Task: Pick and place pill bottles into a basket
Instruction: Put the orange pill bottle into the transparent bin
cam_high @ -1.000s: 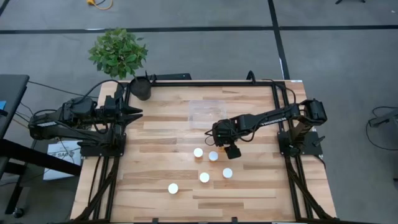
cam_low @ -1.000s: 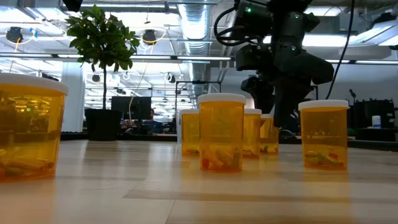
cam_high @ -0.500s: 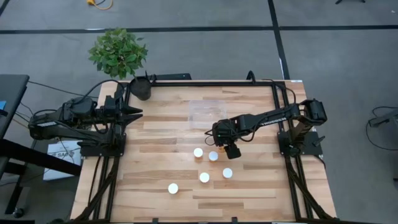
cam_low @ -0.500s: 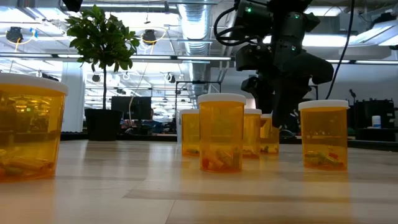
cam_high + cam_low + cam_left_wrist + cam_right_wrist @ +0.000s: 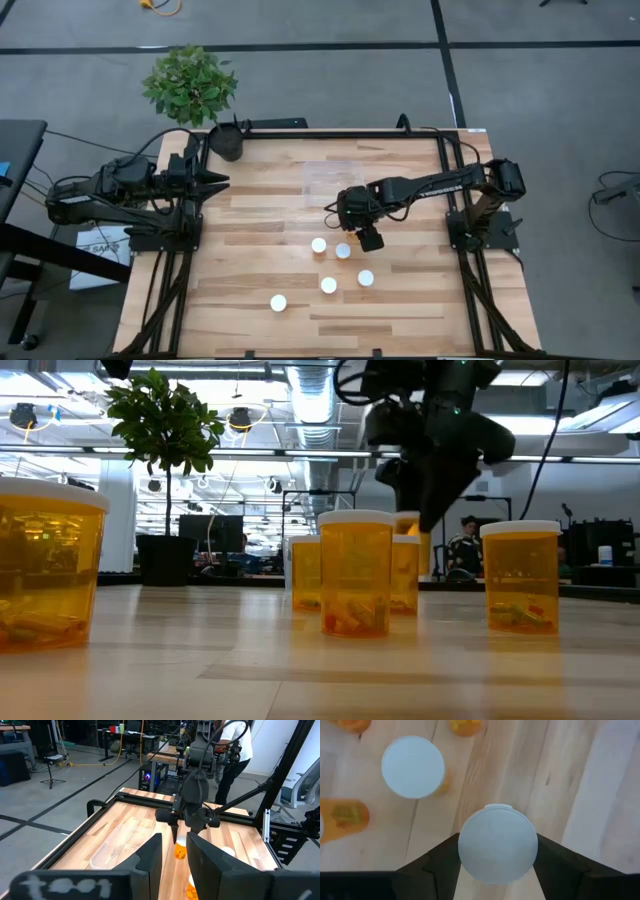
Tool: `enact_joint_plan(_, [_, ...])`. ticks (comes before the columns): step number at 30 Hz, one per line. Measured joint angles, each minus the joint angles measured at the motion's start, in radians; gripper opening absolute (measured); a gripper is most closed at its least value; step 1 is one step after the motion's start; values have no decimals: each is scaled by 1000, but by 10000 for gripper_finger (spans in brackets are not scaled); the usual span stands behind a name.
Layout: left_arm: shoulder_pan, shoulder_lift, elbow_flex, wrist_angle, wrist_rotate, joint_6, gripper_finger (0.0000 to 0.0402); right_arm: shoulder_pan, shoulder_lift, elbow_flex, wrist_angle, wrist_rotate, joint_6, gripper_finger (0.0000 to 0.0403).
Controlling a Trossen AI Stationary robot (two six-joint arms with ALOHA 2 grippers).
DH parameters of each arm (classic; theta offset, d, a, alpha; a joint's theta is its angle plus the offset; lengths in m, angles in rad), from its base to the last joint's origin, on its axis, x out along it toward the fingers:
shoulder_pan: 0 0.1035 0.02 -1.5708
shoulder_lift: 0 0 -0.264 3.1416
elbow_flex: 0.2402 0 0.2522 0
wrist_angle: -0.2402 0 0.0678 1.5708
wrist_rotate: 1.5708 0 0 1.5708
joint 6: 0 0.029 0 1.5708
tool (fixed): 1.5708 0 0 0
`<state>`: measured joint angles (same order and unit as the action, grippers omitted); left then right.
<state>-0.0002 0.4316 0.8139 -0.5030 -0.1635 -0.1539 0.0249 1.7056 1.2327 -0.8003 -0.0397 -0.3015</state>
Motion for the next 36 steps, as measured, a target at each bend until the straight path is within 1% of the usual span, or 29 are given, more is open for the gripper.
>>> enact_joint_plan(3, [0, 0, 0, 0, 0, 0, 77, -6, 0, 43, -45, 21, -23, 217])
enact_joint_plan(9, [0, 0, 0, 0, 0, 0, 77, -40, 0, 137, -130, 26, -49, 217])
enact_joint_plan(14, [0, 0, 0, 0, 0, 0, 77, -77, 0, 217, -195, 49, -104, 212])
enact_joint_plan(21, [0, 0, 0, 0, 0, 0, 77, -149, 0, 304, -247, 64, -170, 218])
enact_joint_plan(23, [0, 0, 0, 0, 0, 0, 77, -171, -1, 310, -247, 92, -190, 216])
enact_joint_plan(25, [0, 0, 0, 0, 0, -2, 77, -197, 0, 310, -251, 94, -205, 214])
enact_joint_plan(33, [0, 0, 0, -2, 0, -26, 77, -289, 0, 311, -260, 90, -233, 217])
enact_joint_plan(36, [0, 0, 0, -2, 0, -27, 77, -318, 0, 311, -259, 66, -250, 218])
